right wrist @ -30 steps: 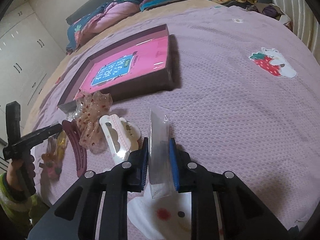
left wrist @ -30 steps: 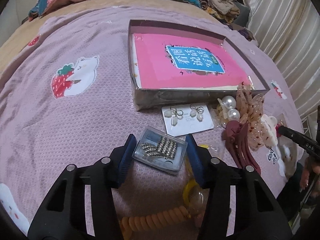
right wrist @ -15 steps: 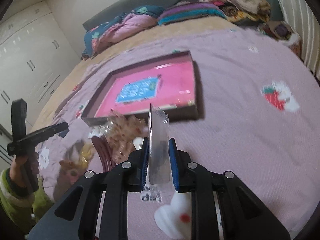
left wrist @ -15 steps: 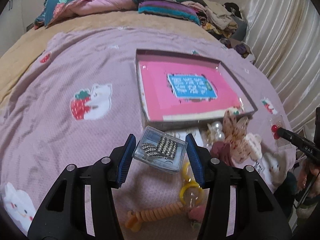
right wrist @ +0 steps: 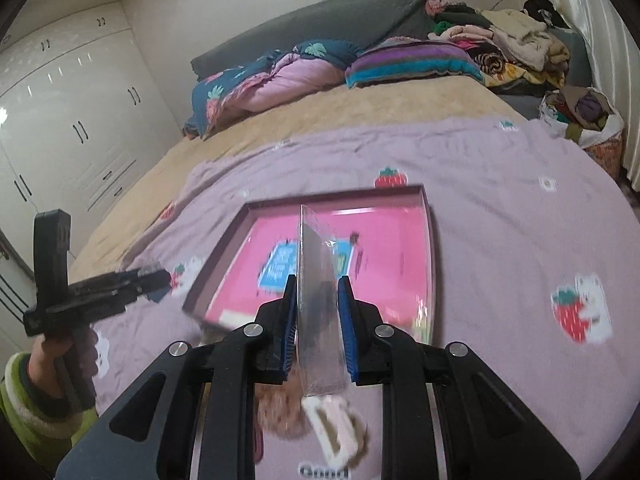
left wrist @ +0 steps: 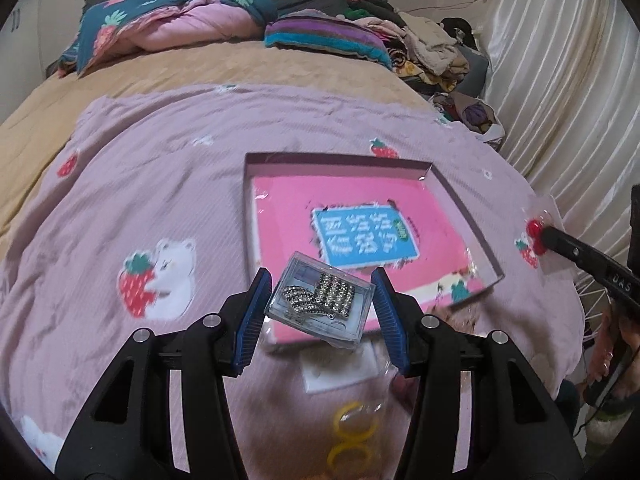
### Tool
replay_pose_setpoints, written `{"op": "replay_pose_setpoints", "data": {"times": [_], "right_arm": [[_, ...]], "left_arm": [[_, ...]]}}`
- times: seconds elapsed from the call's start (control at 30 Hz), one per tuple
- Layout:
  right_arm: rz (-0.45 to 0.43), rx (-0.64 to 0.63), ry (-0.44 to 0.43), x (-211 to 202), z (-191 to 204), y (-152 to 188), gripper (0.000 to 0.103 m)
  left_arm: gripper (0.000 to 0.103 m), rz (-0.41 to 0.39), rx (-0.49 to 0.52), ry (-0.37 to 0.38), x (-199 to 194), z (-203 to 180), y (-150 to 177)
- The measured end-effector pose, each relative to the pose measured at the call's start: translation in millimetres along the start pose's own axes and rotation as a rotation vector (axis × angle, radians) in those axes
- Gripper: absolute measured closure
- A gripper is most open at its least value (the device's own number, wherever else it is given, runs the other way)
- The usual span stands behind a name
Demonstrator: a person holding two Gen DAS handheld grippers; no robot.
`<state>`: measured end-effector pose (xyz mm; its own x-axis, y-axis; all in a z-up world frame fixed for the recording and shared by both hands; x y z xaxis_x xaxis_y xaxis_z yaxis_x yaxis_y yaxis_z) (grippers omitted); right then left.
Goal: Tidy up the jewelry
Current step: 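Carry the box into the pink tray with the left tool while the right tool drops the packet there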
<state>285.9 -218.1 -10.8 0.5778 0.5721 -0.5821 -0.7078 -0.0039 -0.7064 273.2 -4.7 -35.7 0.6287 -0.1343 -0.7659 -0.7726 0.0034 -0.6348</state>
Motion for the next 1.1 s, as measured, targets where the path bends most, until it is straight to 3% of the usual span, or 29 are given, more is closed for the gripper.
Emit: {"op": "replay_pose_setpoints", "data": {"times": [0.23, 0.57, 0.8, 0.87, 1.0, 1.07, 1.1], "right_arm": [[0.030, 0.018, 0.025, 32, -19, -14, 0.084], [0.098, 0.117, 0.060, 71, -59, 16, 0.084], [0.124, 0.147, 0.083, 80, -70, 33, 0.084], [0.128, 0.153, 0.088, 80, -72, 36, 0.084], [0.129, 0.146, 0.100, 78, -72, 39, 0.081], [0.118, 0.142, 0.102, 73, -71, 38, 0.071], [0.110, 0.140, 0.109, 70, -70, 38, 0.058]], "left_arm": [[0.060, 0.025, 0.026, 0.004, 29, -18, -10], [0.060, 0.109, 0.050, -0.006, 73, -29, 11], [0.059, 0.138, 0.056, -0.015, 83, -27, 21], [0.050, 0.136, 0.060, -0.023, 82, -27, 22], [0.044, 0.131, 0.062, -0.031, 78, -26, 23], [0.039, 0.123, 0.065, -0.038, 74, -26, 23], [0.038, 0.120, 0.066, -0.040, 73, -26, 23]]}}
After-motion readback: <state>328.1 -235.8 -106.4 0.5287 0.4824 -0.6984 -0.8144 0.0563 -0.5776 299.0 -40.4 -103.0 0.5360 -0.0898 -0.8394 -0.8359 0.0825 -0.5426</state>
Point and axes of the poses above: each gripper's, at about its wrist camera, not at the fingertips, and x roughly the way its jaws point, z to its left, y to its underside, the point moved 9 cm from there along x, roughly the way its jaws point, and after that the axes turned 8 degrees about -y, right-handed, at the moved point
